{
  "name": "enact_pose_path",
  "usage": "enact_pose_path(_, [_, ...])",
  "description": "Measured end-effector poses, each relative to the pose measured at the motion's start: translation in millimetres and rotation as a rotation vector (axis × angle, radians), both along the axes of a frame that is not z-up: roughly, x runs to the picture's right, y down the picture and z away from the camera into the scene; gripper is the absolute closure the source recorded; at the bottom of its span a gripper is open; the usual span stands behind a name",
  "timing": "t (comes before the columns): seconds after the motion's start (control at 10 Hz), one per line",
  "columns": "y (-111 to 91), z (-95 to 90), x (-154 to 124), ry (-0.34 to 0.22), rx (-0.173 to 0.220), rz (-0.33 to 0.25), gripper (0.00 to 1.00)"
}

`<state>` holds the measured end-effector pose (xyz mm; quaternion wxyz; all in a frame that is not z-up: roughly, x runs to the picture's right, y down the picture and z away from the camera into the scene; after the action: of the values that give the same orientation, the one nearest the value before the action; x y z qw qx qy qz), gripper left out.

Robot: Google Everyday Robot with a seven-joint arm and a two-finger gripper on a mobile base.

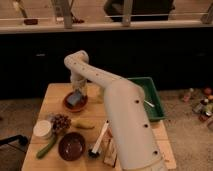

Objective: Wipe red bowl with sponge

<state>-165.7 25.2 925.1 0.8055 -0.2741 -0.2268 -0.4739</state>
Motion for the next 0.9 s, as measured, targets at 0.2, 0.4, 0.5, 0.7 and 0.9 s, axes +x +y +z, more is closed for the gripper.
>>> enact_pose_path(0.2, [1, 1.2, -17, -0.027, -0.003, -0.016, 1.00])
enact_pose_path(0.4, [7, -2.5, -26, -0.062, -0.015, -0.035, 1.00])
enact_pose_path(0.5, [10, -6.3, -28, -0.077, -0.020, -0.046, 1.00])
enact_pose_path(0.7, [19, -14.3, -32, -0.104, -0.025, -0.067, 1.00])
enact_pose_path(0.9, [30, -23.7, -30, -0.117, -0.034, -0.093, 1.00])
